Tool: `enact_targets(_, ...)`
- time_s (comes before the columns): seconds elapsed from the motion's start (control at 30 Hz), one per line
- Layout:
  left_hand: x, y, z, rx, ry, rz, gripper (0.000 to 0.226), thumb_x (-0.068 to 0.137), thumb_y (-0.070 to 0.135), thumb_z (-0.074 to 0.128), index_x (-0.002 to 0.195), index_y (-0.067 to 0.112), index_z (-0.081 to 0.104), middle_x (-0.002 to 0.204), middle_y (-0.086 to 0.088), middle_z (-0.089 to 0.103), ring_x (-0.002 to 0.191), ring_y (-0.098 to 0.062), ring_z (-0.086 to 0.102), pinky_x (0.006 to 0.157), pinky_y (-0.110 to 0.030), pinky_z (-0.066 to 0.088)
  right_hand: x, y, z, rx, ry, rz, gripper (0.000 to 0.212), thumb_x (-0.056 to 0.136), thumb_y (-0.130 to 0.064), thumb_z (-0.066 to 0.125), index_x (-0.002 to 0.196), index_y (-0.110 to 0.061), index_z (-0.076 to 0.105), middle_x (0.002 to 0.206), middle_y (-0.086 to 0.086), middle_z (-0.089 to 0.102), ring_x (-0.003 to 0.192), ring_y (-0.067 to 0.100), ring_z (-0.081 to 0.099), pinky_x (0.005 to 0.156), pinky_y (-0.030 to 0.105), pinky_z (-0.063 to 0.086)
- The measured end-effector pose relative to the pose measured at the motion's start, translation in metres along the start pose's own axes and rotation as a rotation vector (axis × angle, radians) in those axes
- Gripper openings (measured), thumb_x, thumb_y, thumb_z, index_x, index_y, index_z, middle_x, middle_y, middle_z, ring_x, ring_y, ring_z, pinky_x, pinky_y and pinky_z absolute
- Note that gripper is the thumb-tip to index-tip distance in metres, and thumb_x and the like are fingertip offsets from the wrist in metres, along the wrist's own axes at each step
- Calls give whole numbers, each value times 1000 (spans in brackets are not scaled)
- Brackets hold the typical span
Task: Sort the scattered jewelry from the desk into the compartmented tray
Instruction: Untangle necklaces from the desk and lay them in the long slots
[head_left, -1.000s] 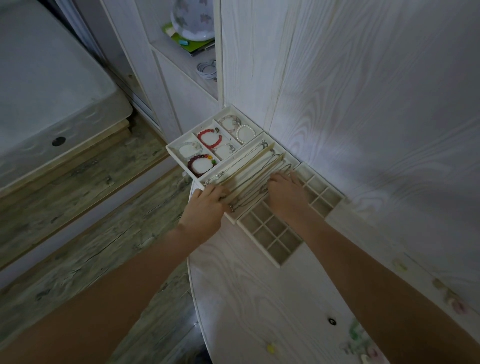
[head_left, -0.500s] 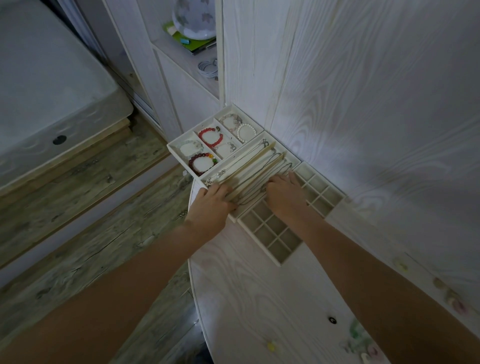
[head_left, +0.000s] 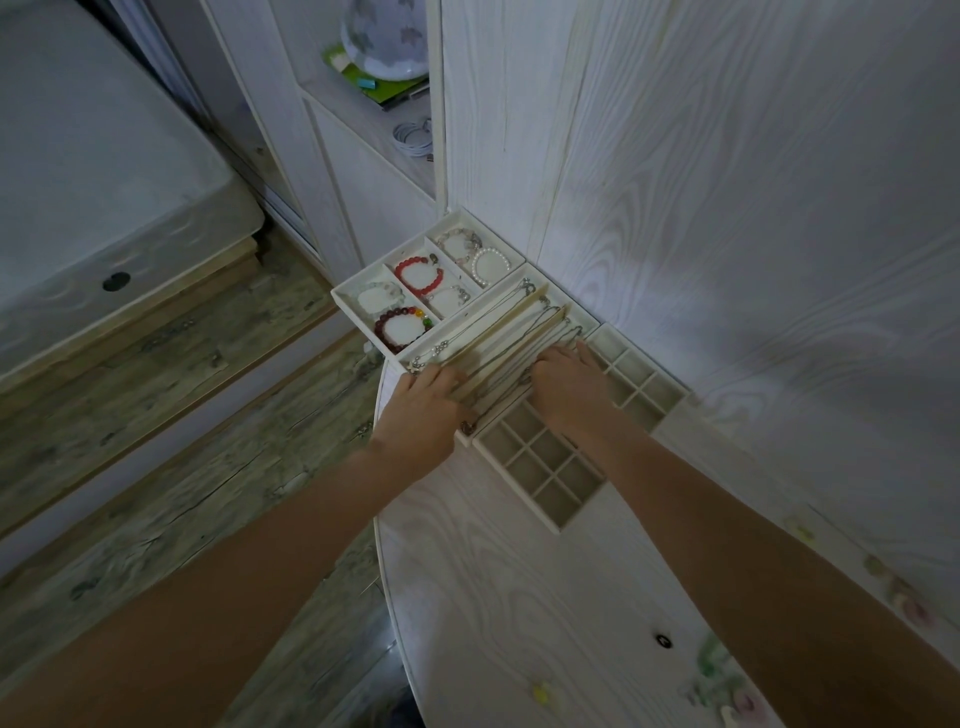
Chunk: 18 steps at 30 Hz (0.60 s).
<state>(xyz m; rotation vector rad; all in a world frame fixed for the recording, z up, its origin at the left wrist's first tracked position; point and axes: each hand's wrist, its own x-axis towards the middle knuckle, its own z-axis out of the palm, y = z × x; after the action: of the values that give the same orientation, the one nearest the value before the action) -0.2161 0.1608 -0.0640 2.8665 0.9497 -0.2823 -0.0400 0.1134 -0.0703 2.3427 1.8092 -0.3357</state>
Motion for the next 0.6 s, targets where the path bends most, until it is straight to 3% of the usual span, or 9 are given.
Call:
enact_targets(0.33,0,3,4,145,-43,-28,35,89,15,45,118,25,63,143,-3,28,131,-23,25,100,-35,28,-4,3,-6,26,-15,15,39,90,-11,51,129,-12,56,136,7,51,135,22,35,118,38,3)
enact_targets(0.6,1,3,2,133,-24,-41,36,88,13,46,118,24,63,144,-3,30,132,-23,25,102,-36,26,-5,1,-9,12,-35,27,34,89,-6,50,122,-8,59,134,11,51,134,24,36,119,41,4)
